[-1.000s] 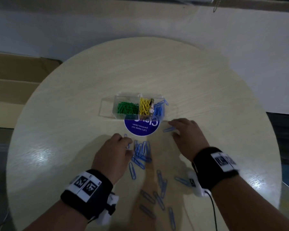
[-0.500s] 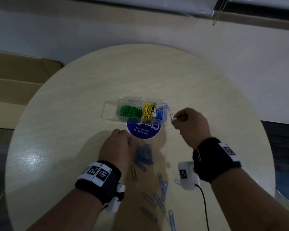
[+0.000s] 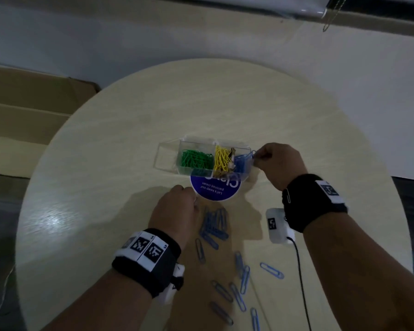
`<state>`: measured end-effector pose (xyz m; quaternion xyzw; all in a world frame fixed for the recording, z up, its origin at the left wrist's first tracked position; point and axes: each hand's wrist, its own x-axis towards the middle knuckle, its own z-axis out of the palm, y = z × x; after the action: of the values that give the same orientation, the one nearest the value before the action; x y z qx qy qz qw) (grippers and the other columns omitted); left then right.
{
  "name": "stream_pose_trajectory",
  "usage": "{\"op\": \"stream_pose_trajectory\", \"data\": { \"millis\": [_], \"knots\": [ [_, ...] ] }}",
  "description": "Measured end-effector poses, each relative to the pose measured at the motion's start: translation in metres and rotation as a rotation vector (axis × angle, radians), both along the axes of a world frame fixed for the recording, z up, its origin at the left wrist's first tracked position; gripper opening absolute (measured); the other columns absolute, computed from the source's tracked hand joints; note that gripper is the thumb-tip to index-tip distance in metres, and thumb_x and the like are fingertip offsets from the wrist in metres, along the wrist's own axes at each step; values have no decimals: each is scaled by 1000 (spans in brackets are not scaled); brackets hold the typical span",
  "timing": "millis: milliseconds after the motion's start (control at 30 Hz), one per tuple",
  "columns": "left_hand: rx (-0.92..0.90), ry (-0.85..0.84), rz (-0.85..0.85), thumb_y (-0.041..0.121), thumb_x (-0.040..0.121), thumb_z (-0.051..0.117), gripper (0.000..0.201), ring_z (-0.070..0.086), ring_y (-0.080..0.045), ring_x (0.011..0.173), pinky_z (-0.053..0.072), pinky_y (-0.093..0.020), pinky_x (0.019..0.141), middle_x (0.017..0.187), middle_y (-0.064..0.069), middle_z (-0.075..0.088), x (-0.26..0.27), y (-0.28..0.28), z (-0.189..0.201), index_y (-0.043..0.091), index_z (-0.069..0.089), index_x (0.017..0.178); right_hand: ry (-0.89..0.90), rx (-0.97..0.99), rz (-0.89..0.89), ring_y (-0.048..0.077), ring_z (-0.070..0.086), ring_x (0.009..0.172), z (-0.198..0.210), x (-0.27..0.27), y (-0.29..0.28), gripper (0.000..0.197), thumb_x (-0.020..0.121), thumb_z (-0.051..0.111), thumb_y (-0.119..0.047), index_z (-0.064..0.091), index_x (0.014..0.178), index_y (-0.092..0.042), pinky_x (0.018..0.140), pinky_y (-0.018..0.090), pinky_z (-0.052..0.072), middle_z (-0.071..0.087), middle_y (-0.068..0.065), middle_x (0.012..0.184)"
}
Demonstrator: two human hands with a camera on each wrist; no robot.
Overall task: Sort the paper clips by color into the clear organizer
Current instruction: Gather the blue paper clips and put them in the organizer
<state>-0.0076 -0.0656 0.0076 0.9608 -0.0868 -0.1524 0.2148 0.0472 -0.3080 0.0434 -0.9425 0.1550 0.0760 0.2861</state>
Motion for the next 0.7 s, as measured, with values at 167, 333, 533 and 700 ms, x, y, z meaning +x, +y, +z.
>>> {"op": "stream_pose_trajectory", "data": {
  "millis": [167, 333, 533, 700],
  "knots": [
    [13, -40, -21, 14, 86, 59, 15, 59, -24, 88, 45, -31, 74, 92, -3, 60, -1, 5, 0, 20, 69, 96, 2, -49, 79, 19, 63, 83, 18, 4, 3, 10, 77, 72, -29, 69, 84, -23, 68, 23, 40, 72, 1, 88],
    [28, -52, -53, 14, 85, 60, 17, 61, -28, 91, 47, -33, 78, 97, -8, 64, 2, 8, -1, 17, 71, 98, -23, 38, 59, 19, 62, 93, 30, -9, 12, 34, 80, 71, -43, 70, 101, -17, 74, 24, 40, 70, 1, 98],
    [112, -115, -94, 23, 83, 60, 16, 61, -38, 80, 52, -43, 69, 84, -15, 64, -6, 25, 1, 9, 69, 86, 52, -14, 113, 18, 63, 81, 11, -147, 7, 31, 73, 75, -41, 64, 98, -26, 75, 28, 47, 63, -6, 87],
    [88, -89, -86, 26, 82, 63, 9, 62, -34, 78, 50, -37, 65, 85, -8, 65, -48, 50, 4, 18, 66, 84, 253, 24, 195, 11, 50, 75, -5, -280, 22, 51, 57, 76, -58, 49, 91, -30, 67, 25, 40, 47, -13, 84]
  ]
}}
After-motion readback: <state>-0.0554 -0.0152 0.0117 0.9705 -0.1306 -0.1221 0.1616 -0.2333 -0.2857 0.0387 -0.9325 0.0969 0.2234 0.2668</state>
